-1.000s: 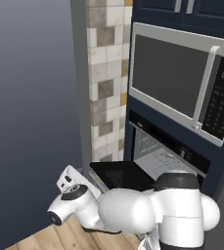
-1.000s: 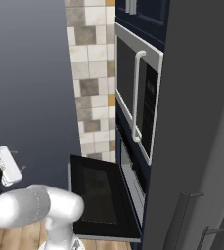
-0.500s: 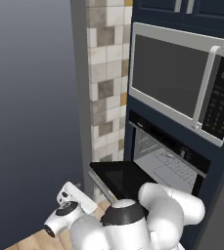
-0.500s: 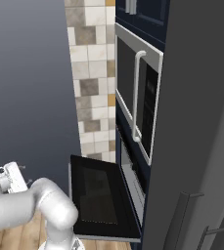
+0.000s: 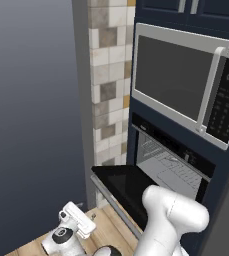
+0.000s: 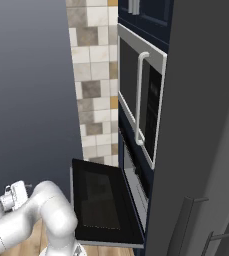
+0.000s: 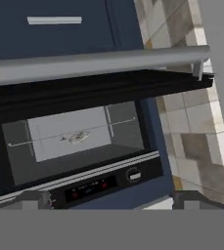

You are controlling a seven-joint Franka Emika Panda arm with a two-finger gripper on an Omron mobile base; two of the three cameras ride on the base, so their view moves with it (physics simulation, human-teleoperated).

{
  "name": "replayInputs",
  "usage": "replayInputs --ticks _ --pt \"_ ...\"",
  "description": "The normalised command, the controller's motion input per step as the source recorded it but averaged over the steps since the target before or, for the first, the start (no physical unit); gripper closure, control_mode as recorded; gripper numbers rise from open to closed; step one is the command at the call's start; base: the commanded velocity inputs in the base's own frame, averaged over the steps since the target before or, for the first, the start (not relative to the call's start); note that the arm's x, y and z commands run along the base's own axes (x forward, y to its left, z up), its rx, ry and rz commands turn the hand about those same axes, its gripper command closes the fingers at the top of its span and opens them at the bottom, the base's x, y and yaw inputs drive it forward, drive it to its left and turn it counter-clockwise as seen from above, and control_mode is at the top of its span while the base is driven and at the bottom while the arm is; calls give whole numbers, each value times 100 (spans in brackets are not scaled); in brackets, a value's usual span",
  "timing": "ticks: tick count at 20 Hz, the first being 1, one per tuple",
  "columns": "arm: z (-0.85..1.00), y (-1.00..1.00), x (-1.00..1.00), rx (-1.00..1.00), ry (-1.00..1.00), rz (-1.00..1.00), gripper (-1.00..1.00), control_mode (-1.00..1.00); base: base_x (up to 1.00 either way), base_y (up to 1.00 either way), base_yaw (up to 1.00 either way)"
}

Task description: Place the fish on the rack of the oven, and slide the rack back inside. Close the oven door.

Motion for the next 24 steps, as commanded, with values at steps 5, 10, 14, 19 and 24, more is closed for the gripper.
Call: replayInputs --ticks 5,10,14,19,24 --pt "-24 -41 23 -2 10 -13 -100 -100 0 0 0" --pt "-52 -38 27 -2 9 -11 -100 -100 0 0 0" --pt "-71 -37 31 -3 4 -7 -100 -100 0 0 0" --pt "-65 -34 31 -4 1 -5 -100 -100 0 0 0" --pt "-87 -21 47 -9 0 -5 -100 -100 0 0 0"
